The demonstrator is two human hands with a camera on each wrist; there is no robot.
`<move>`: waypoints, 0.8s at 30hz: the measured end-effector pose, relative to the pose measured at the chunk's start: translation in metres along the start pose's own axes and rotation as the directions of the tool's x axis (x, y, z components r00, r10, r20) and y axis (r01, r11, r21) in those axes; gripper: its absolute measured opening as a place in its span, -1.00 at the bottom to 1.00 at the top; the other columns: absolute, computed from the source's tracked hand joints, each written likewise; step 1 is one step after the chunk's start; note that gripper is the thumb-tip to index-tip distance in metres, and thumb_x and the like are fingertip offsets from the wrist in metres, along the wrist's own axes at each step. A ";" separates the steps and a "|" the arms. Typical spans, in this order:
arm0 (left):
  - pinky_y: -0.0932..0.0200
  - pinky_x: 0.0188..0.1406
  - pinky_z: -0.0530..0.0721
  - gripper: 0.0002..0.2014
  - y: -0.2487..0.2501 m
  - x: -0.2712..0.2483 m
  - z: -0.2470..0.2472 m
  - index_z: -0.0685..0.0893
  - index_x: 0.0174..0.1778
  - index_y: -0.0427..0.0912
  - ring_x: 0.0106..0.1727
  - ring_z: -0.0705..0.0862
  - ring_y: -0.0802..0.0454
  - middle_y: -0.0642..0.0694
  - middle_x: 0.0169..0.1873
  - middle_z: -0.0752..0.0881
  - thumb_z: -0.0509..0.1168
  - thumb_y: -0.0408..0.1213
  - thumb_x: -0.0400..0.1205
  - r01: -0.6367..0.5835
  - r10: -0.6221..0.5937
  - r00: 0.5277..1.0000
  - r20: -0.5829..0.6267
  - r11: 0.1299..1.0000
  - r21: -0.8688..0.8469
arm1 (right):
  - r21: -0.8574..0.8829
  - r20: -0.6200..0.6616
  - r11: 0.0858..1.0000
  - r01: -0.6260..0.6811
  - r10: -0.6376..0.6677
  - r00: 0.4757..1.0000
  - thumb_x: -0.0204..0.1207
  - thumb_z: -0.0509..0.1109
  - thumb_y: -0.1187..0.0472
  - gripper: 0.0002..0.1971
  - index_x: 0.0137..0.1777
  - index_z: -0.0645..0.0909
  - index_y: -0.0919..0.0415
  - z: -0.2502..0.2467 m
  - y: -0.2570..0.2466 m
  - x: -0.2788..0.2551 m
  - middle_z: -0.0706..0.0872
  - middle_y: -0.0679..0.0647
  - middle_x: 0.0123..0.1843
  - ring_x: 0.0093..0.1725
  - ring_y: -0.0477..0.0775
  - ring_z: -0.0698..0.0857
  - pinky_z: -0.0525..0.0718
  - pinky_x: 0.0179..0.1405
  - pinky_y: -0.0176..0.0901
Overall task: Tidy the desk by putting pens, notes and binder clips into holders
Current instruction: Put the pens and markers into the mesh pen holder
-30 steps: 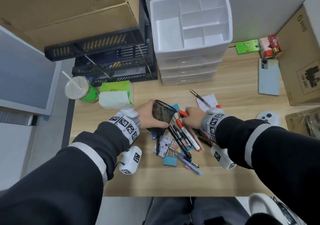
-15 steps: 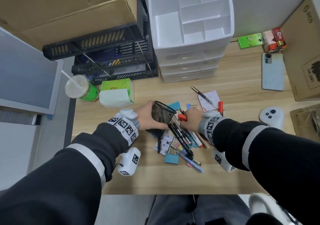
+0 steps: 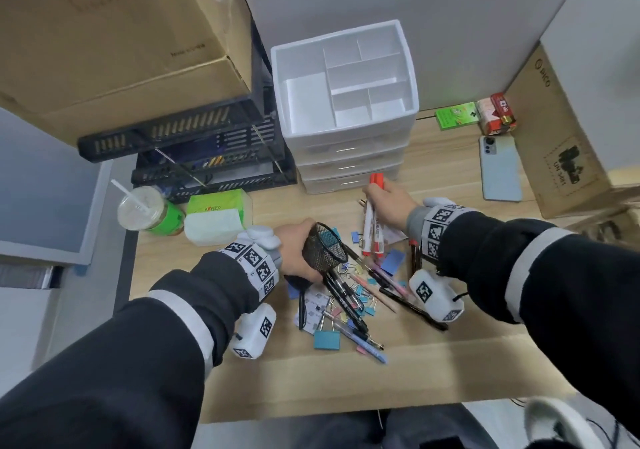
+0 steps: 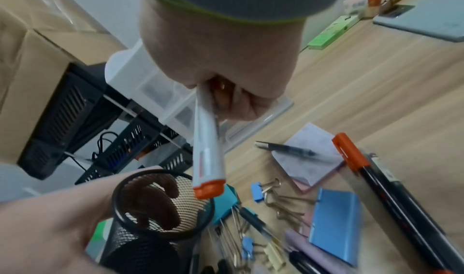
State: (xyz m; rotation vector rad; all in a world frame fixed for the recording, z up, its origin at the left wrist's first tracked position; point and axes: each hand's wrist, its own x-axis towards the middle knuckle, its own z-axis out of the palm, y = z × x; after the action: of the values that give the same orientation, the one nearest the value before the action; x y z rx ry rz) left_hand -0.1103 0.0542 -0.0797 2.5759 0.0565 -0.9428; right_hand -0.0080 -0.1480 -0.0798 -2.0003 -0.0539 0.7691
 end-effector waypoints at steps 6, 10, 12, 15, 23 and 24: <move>0.07 -0.08 0.70 -0.09 0.018 0.010 -0.007 0.35 0.26 0.04 -0.03 0.71 -0.02 0.07 -0.03 0.70 0.66 0.22 0.10 -0.076 0.078 0.996 -0.046 0.997 0.031 | 0.131 0.066 0.991 -0.010 0.002 0.998 0.69 0.34 0.10 -0.83 0.03 0.51 0.20 0.003 0.004 0.003 0.71 0.20 -0.27 -0.43 0.07 0.67 0.69 -0.48 -0.16; -0.05 -0.04 0.76 -0.04 0.023 0.015 -0.005 0.32 0.29 0.04 -0.05 0.72 0.01 0.05 -0.01 0.73 0.62 0.27 0.06 -0.090 0.093 0.992 -0.090 0.995 0.035 | 0.083 0.109 0.997 -0.005 -0.004 0.994 0.55 0.51 0.31 -0.88 0.00 0.63 0.29 0.009 0.018 -0.006 0.75 0.24 -0.27 -0.48 0.03 0.67 0.68 -0.56 -0.23; -0.04 -0.05 0.76 -0.04 0.023 0.015 -0.001 0.31 0.30 0.02 -0.06 0.72 0.01 0.04 -0.02 0.72 0.64 0.24 0.10 -0.093 0.098 0.989 -0.106 0.994 0.048 | 0.092 0.121 0.996 -0.022 0.011 0.993 0.49 0.56 0.31 -0.84 0.01 0.67 0.28 0.008 0.027 -0.007 0.75 0.14 -0.34 -0.57 -0.03 0.64 0.60 -0.61 -0.24; -0.03 -0.06 0.75 -0.02 0.021 0.016 0.005 0.29 0.32 0.05 -0.06 0.71 0.02 0.04 -0.01 0.71 0.63 0.25 0.09 -0.095 0.100 0.987 -0.129 0.995 0.040 | 0.155 0.133 0.986 -0.065 0.044 0.990 0.56 0.50 0.14 -0.81 0.04 0.68 0.26 0.000 0.033 -0.008 0.77 0.11 -0.34 -0.53 0.04 0.66 0.64 -0.46 -0.12; 0.05 -0.05 0.65 -0.05 0.010 0.016 0.019 0.31 0.38 0.02 -0.01 0.63 0.00 -0.01 -0.01 0.64 0.65 0.14 0.16 -0.139 0.139 0.975 -0.172 0.990 0.016 | -0.423 -0.169 0.874 -0.240 0.184 0.968 0.45 0.35 0.33 -0.95 -0.16 0.54 0.20 -0.045 0.096 0.012 0.70 0.15 -0.21 -0.24 0.18 0.67 0.72 -0.12 0.03; 0.06 -0.04 0.64 -0.05 0.009 0.016 0.022 0.30 0.39 0.02 0.01 0.63 -0.01 -0.01 0.02 0.65 0.65 0.14 0.17 -0.144 0.144 0.975 -0.171 0.989 0.009 | -0.481 -0.155 0.841 -0.248 0.197 0.968 0.44 0.40 0.30 -0.94 -0.17 0.55 0.23 -0.045 0.103 0.012 0.70 0.13 -0.24 -0.26 0.18 0.67 0.72 -0.14 0.01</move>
State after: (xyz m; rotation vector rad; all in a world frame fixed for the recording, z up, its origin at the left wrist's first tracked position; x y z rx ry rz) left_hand -0.1100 0.0365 -0.1019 2.6115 -0.0808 -0.6677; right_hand -0.0014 -0.2339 -0.1525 -2.5720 0.0474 0.8635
